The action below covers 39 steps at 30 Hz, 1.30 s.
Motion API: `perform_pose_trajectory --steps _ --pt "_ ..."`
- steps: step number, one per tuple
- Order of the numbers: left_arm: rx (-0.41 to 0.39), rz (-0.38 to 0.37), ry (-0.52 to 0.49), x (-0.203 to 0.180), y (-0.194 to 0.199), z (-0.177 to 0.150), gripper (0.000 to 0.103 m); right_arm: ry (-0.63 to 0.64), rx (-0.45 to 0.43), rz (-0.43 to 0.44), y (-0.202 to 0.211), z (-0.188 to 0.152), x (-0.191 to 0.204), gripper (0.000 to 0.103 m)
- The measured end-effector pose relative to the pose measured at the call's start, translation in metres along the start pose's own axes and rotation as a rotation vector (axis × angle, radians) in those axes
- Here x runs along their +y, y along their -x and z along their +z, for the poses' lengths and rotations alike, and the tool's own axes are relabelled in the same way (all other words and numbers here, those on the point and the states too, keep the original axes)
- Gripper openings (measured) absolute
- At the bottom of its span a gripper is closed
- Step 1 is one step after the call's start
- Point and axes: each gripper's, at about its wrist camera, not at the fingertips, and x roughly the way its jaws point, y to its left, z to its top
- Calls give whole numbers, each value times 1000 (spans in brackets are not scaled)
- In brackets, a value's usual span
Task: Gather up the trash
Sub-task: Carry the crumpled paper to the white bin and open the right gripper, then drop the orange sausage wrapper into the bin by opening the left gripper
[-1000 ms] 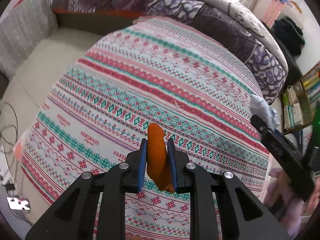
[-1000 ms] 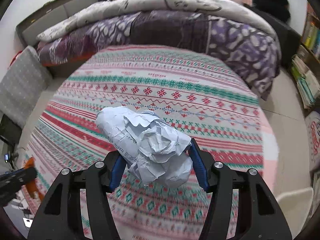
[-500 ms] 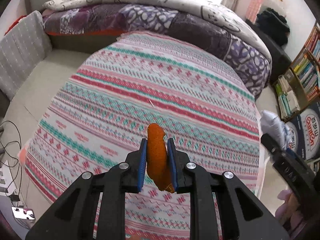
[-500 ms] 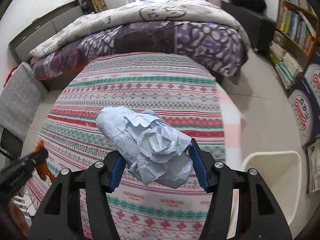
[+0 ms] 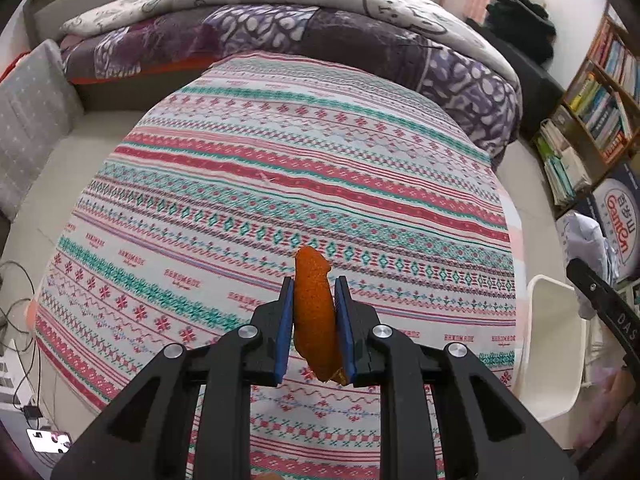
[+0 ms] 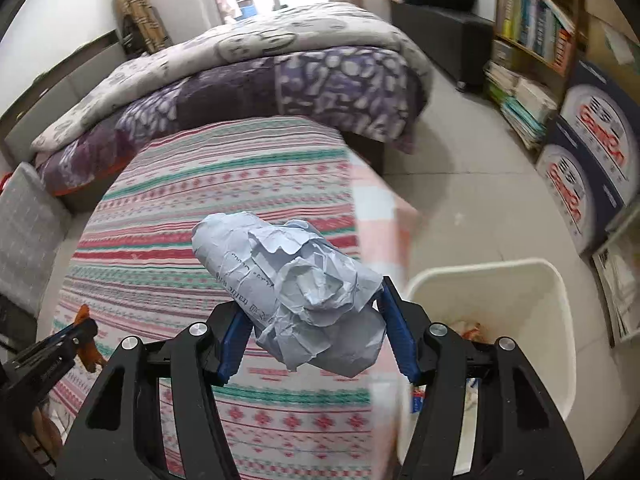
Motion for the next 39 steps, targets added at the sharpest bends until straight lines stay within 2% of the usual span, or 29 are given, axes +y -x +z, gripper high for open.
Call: perform_pose_trajectory --steps 8,14,16,21,25,30,33,34,35,36,37,39 --pt "-5 -22 -90 -41 -6 -10 21 -110 32 -75 -2 -8 -57 57" --pt "-30 -80 -143 -72 -4 -14 21 -212 72 -183 -3 -14 -101 61" --pt "-35 -109 -158 -85 -3 -16 21 -258 76 -206 -2 -15 -117 76" --pt "-47 -161 -215 -119 0 -22 21 -303 22 -249 12 -15 -138 86" --pt "-67 -219 -290 -155 6 -31 21 -342 -32 -271 26 -14 -155 89" --pt "-36 -322 -359 -199 4 -44 21 -448 -87 -262 43 -13 -183 90" --pt "0 -404 -396 -225 0 -51 21 -498 -99 -245 47 -12 -192 90" --pt "16 -458 -406 -234 -1 -54 21 -508 -102 -241 47 -12 -194 90" --pt "31 -494 -405 -237 -1 -55 31 -517 -104 -234 47 -11 -195 90" --pt "48 -524 -402 -240 -2 -57 54 -527 -109 -225 49 -11 -196 90" --pt "59 -544 -397 -241 -2 -57 62 -531 -113 -221 49 -10 -195 90" --pt "44 -532 -407 -237 1 -56 63 -524 -121 -216 50 -9 -190 90"
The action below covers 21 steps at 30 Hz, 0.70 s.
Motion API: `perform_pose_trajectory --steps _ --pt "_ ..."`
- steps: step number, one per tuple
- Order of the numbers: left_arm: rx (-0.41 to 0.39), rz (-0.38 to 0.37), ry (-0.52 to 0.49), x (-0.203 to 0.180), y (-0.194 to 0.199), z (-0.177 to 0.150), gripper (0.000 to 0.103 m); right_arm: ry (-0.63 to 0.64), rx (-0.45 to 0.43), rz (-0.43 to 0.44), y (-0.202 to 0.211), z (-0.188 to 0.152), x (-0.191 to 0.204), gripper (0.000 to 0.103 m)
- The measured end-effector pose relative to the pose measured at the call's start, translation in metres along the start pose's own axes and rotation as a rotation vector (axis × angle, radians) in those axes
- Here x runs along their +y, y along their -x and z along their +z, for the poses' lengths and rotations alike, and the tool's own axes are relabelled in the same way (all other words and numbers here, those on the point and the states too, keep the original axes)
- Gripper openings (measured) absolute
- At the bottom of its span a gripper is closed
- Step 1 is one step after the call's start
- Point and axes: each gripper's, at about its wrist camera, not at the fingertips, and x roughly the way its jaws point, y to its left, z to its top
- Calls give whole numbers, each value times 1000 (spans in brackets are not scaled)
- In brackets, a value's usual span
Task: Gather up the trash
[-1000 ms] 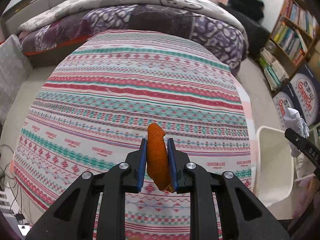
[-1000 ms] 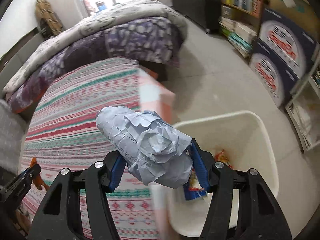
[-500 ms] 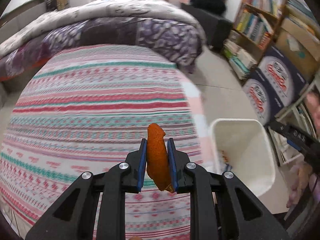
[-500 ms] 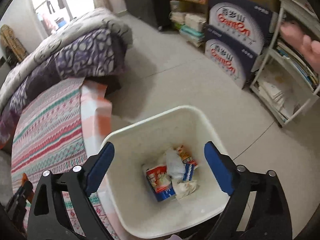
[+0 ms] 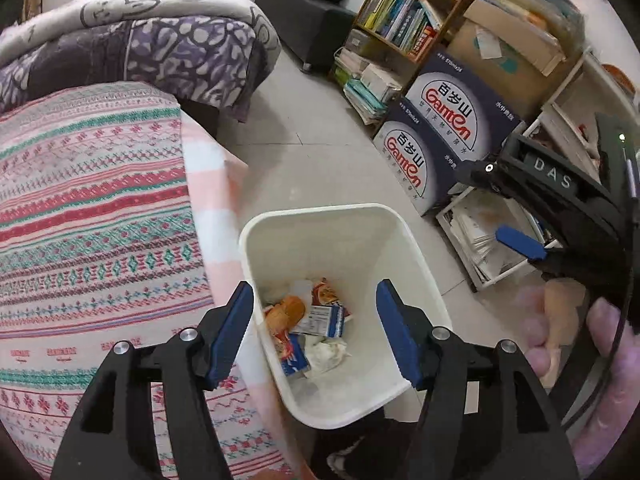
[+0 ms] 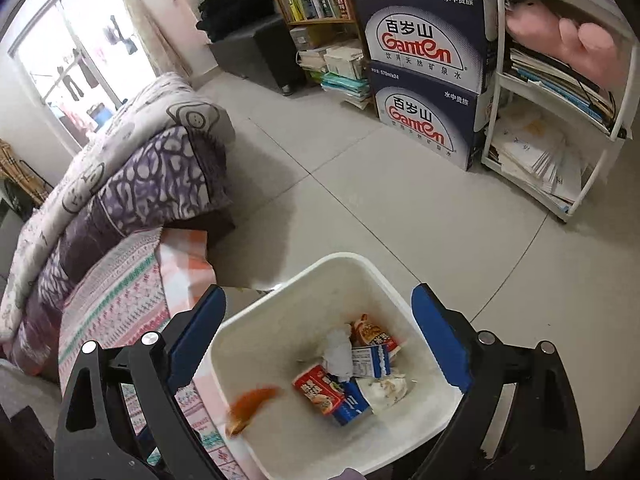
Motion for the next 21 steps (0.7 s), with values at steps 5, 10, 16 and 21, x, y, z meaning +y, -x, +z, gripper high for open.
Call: perform_pose_trajectory --steps 5,10,16,21 --pt "-70 244 4 35 27 0 67 62 10 31 -1 -11 25 91" --pt "-122 456 72 75 49 -7 74 207 -24 20 1 -34 68 93" --pt "-151 600 102 110 72 -19 79 417 -109 16 10 -65 119 96" --pt "-167 666 137 129 87 -28 79 536 -136 33 12 -89 149 96"
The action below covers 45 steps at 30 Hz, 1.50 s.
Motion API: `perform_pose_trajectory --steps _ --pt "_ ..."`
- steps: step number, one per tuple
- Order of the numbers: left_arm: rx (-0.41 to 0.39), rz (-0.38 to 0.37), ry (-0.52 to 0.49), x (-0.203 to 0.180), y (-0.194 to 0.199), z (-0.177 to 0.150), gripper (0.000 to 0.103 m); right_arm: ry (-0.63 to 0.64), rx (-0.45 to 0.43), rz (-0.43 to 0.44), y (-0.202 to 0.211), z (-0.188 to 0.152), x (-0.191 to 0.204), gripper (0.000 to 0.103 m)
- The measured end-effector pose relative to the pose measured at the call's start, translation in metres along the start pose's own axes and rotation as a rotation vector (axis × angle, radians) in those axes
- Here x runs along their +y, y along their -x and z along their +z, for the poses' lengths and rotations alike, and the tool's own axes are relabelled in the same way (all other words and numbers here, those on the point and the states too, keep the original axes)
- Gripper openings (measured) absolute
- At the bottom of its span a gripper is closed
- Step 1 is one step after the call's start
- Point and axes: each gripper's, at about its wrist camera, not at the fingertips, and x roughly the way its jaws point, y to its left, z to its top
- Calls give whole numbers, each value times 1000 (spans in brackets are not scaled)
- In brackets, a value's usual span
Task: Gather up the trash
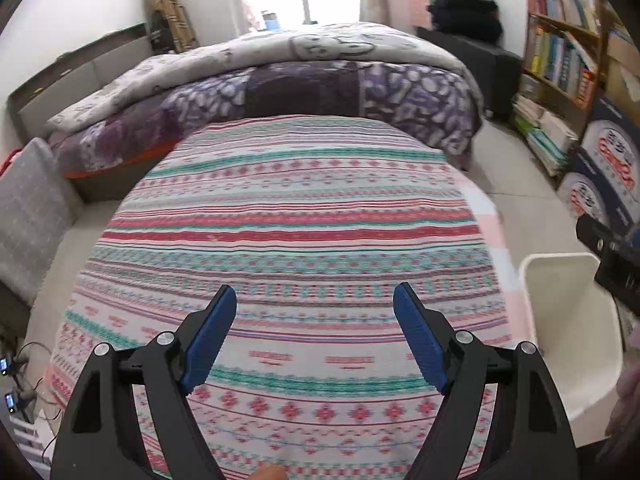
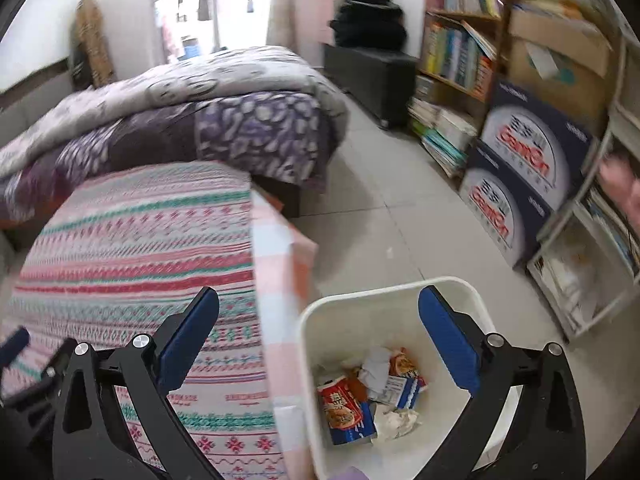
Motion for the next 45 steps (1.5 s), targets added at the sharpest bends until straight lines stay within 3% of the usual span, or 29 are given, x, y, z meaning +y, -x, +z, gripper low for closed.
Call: perform_pose_trajectory --steps 7,19,45 --pt "-31 92 64 26 3 -1 83 67 -31 27 5 -5 35 96" --pt "-61 140 111 48 10 0 86 78 -11 67 3 -12 67 96" --pt "-58 124 164 61 12 5 90 22 -78 121 14 -9 63 96"
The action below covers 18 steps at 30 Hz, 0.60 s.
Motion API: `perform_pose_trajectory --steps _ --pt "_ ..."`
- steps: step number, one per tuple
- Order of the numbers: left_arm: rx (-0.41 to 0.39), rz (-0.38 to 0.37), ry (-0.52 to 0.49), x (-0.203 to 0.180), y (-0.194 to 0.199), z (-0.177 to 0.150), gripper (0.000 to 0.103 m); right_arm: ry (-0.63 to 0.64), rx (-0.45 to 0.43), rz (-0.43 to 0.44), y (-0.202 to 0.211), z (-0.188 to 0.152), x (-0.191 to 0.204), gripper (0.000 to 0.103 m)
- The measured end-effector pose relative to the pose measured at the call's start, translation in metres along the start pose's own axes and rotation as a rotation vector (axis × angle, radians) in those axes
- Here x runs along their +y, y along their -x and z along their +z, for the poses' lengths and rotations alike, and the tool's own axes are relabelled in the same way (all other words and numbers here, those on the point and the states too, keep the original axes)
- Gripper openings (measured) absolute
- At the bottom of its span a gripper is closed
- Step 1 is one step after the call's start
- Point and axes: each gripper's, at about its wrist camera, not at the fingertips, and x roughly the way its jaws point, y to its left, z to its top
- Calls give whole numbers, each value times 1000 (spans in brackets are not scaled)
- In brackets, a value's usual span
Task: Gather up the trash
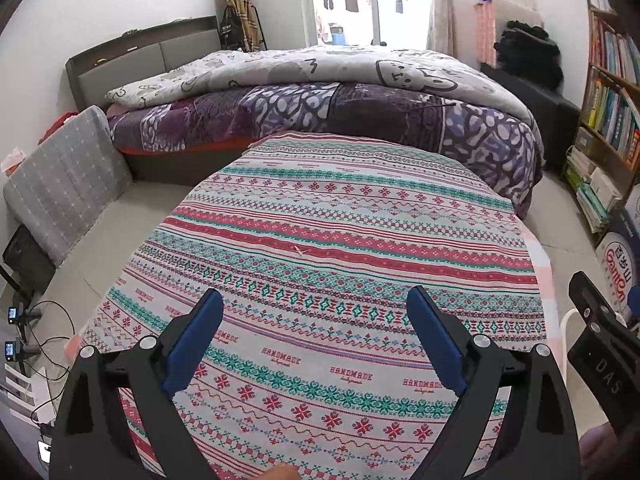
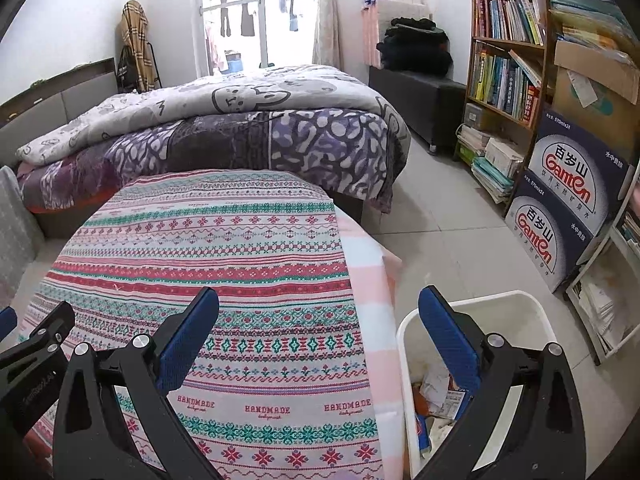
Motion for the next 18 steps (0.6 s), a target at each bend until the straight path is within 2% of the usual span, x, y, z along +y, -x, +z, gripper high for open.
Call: perform_pose_trajectory --steps 18 --pt "3 -13 -24 -11 1 0 90 -18 3 8 1 0 -6 96"
